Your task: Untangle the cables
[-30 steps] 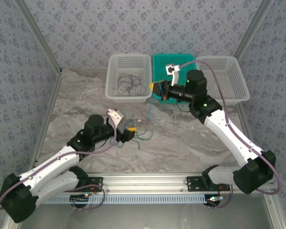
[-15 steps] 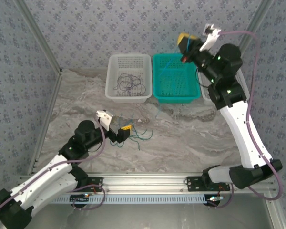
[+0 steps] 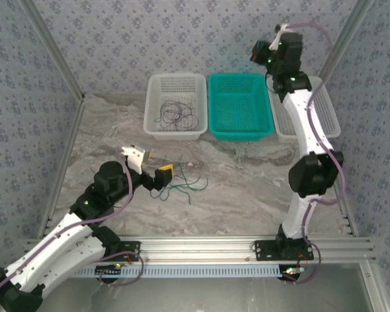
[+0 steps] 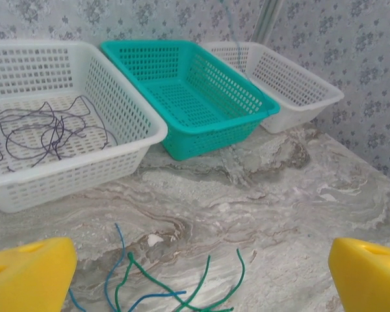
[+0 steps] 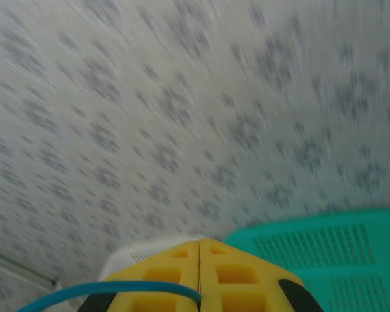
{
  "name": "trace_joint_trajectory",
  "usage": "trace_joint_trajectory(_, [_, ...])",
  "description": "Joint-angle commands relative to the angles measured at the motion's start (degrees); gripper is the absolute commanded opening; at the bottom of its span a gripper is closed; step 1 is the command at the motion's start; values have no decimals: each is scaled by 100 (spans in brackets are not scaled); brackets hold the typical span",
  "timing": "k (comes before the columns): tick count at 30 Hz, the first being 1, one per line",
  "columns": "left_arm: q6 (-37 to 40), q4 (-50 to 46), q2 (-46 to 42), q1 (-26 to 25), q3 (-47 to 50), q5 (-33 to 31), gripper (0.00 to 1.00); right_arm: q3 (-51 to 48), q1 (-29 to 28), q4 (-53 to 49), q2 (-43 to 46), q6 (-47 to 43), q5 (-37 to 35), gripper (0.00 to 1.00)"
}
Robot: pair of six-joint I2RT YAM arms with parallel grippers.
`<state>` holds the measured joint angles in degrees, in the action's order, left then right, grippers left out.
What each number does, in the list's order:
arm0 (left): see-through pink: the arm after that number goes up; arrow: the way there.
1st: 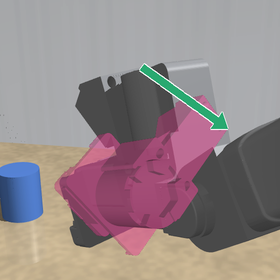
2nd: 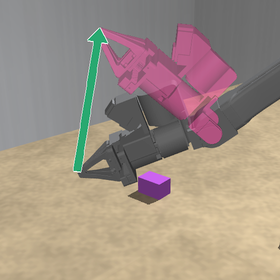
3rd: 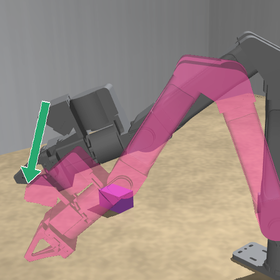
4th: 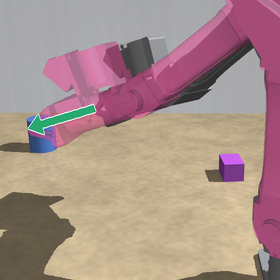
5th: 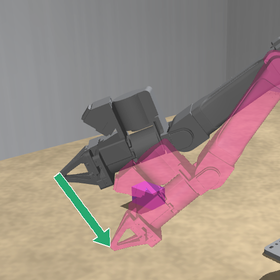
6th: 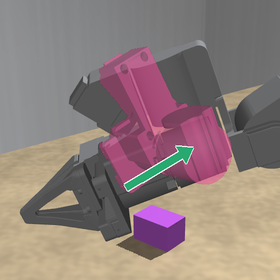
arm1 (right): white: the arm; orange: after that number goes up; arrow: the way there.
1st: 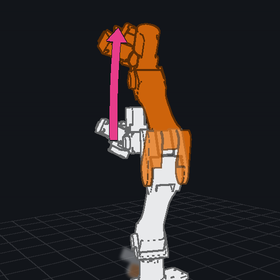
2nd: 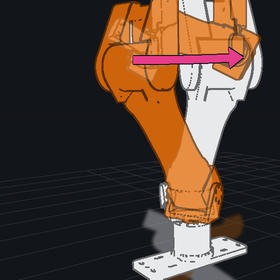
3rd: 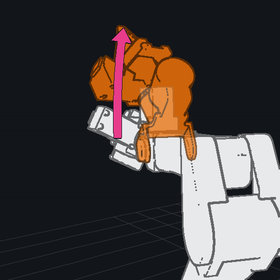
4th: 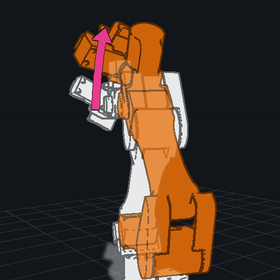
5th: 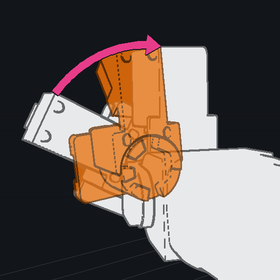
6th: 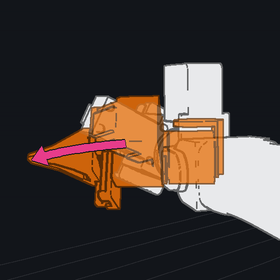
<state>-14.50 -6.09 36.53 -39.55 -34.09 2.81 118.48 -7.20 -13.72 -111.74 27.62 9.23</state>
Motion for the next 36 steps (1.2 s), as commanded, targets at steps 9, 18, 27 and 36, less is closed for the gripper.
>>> trace_joint_trajectory(9, [-137,-662,344,-31,-395,-718,100,-97,9,-1280,-700,798,158,64])
trace_joint_trajectory(18, [-860,-1246,1546,278,-768,-1543,99,-141,-160,-1617,164,-54,77,100])
trace_joint_trajectory(27, [-1160,-921,2190,624,-925,-1090,99,795,-148,-3375,-1344,-895,-1147,58])
trace_joint_trajectory(36, [-1157,-1029,2148,695,-946,-1052,99,525,-440,-3333,-955,-1265,-2524,74])
